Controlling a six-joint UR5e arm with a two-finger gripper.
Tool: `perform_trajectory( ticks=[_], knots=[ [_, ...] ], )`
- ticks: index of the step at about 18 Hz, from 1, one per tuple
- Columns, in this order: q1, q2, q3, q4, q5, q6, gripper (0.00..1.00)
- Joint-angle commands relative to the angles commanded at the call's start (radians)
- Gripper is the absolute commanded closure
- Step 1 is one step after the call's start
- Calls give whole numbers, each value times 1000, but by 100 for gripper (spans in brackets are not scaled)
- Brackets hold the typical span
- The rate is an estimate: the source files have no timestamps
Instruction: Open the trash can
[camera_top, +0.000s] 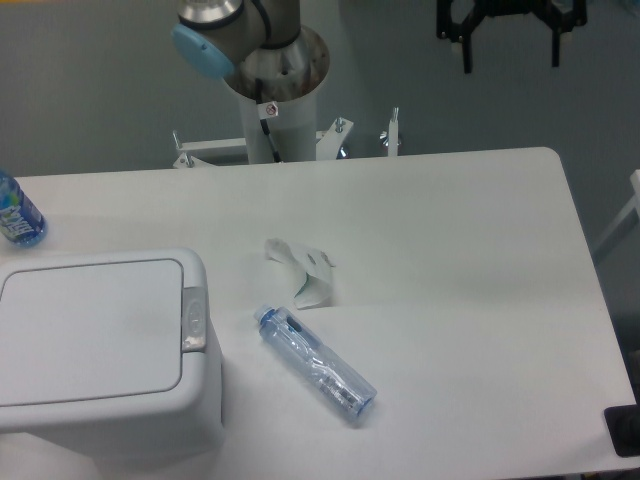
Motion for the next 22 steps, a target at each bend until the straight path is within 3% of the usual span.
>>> perform_trajectory(
  ticks=[6,12,16,18,22],
  knots=[
    [-24,-9,2,5,-3,-26,0],
    [-86,-40,11,35,-95,-250,0],
    [-205,-80,12,52,-97,-427,0],
    [-256,-107,12,98,-97,-568,0],
    [-379,-185,26,280,-98,-878,0]
  ],
)
